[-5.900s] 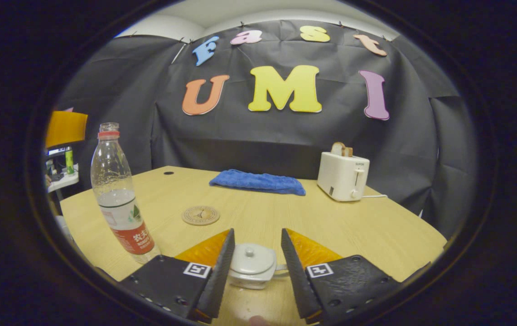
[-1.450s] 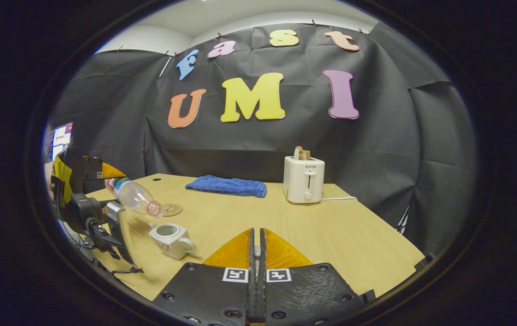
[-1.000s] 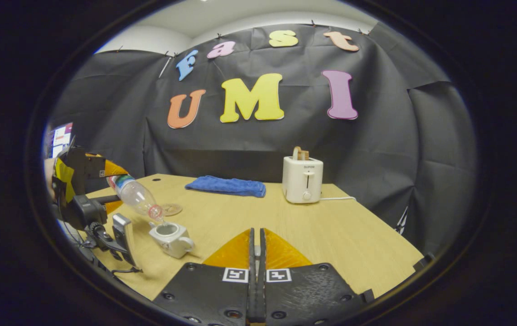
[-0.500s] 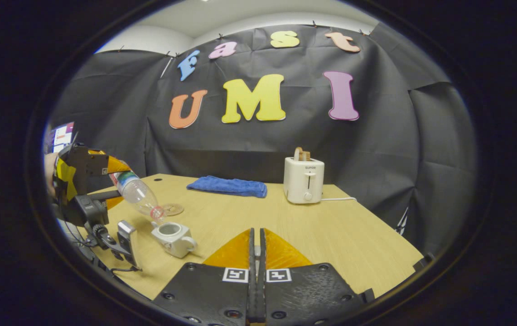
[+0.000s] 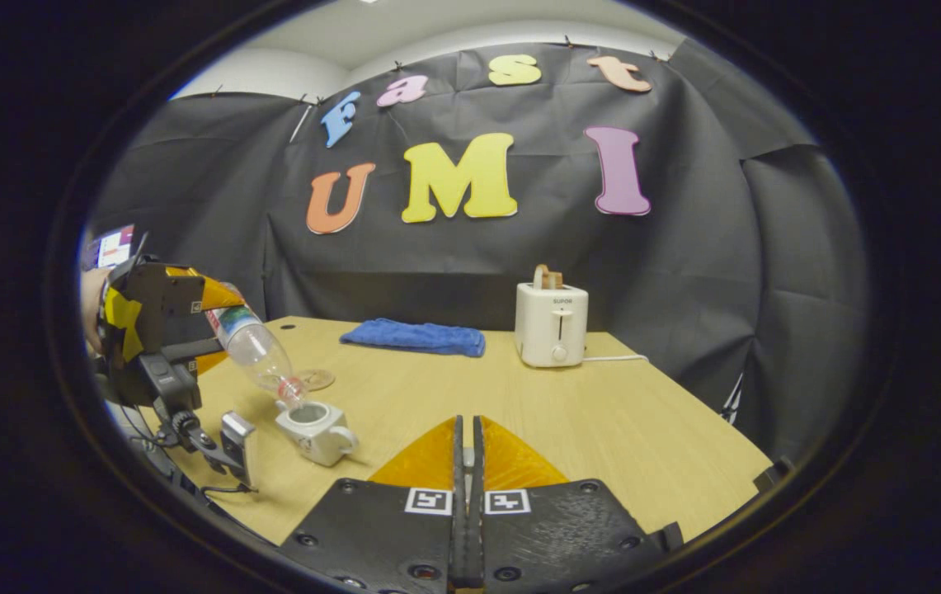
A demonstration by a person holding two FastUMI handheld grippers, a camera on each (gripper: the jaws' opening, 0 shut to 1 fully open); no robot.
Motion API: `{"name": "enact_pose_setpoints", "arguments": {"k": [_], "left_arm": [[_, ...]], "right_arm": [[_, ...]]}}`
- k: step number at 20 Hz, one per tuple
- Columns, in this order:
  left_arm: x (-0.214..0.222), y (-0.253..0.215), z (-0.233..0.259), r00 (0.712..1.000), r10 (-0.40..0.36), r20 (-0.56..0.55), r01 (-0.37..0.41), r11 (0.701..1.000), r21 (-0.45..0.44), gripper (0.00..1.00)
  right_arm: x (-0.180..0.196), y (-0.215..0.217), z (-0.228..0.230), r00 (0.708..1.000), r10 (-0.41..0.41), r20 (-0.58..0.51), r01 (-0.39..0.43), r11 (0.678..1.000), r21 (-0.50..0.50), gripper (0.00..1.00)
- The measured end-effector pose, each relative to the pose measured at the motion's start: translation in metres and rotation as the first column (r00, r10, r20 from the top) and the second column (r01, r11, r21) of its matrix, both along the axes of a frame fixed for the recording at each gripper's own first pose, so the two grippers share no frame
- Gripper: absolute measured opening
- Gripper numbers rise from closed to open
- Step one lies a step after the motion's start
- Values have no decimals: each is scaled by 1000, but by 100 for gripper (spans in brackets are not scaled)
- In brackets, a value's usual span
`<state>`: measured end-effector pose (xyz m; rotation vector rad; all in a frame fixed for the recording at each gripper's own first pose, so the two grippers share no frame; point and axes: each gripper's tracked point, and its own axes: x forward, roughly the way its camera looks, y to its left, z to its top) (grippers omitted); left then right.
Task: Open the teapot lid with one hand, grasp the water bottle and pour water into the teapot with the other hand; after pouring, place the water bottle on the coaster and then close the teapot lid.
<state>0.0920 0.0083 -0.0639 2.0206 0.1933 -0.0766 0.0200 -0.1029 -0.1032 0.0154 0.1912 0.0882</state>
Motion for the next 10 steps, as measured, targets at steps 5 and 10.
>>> {"name": "enact_pose_setpoints", "arguments": {"k": [5, 10], "left_arm": [[2, -8, 8, 1000, -11, 25, 9, 999, 46, 73], [4, -14, 15, 999, -18, 43, 13, 995, 97, 73]], "right_arm": [[-1, -3, 0, 1000, -1, 2, 1, 1000, 7, 0], [-2, -7, -2, 1000, -1, 0, 1, 1000, 18, 0]]}}
